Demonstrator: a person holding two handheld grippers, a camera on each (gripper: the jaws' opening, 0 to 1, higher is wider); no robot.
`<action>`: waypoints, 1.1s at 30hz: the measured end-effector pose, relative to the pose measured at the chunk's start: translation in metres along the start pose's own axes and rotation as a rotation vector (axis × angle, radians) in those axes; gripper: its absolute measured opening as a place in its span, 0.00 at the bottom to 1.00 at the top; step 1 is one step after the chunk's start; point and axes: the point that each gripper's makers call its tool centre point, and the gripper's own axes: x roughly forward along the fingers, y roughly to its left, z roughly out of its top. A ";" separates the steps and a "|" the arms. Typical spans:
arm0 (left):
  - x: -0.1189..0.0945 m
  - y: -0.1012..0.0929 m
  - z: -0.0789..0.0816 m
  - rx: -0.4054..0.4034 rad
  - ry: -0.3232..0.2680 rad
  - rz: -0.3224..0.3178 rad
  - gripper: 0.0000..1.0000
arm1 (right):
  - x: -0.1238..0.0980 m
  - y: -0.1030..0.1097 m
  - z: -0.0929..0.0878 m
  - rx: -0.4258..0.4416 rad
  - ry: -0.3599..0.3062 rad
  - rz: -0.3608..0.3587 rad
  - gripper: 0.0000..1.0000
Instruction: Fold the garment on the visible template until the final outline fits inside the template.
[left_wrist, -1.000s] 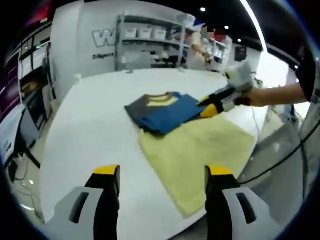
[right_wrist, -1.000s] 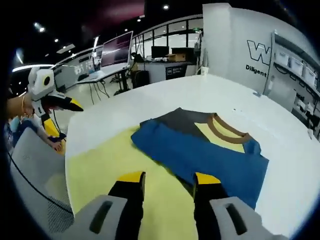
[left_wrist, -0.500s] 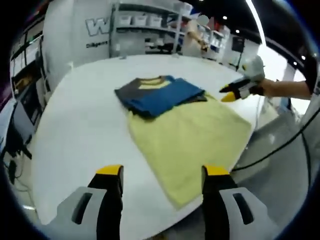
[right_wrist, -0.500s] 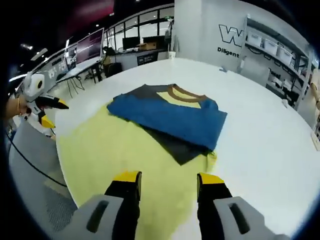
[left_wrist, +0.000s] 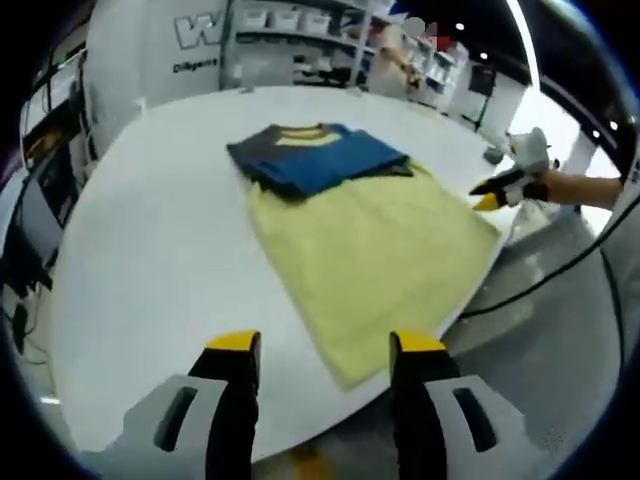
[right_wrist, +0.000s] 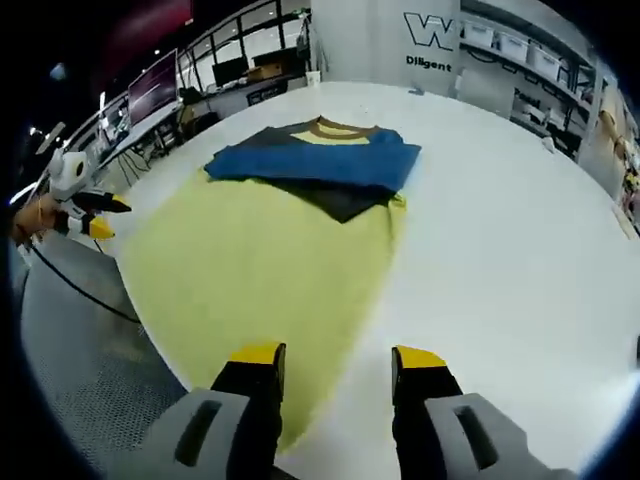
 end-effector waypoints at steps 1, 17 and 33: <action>0.001 0.000 -0.002 -0.008 0.006 -0.008 0.39 | -0.001 0.001 -0.002 0.002 0.004 0.003 0.38; 0.009 -0.011 -0.021 -0.026 0.075 -0.037 0.27 | -0.019 0.015 -0.040 0.069 0.066 0.059 0.27; 0.013 -0.005 -0.039 -0.069 0.143 0.064 0.19 | -0.019 0.026 -0.049 0.073 0.079 0.098 0.06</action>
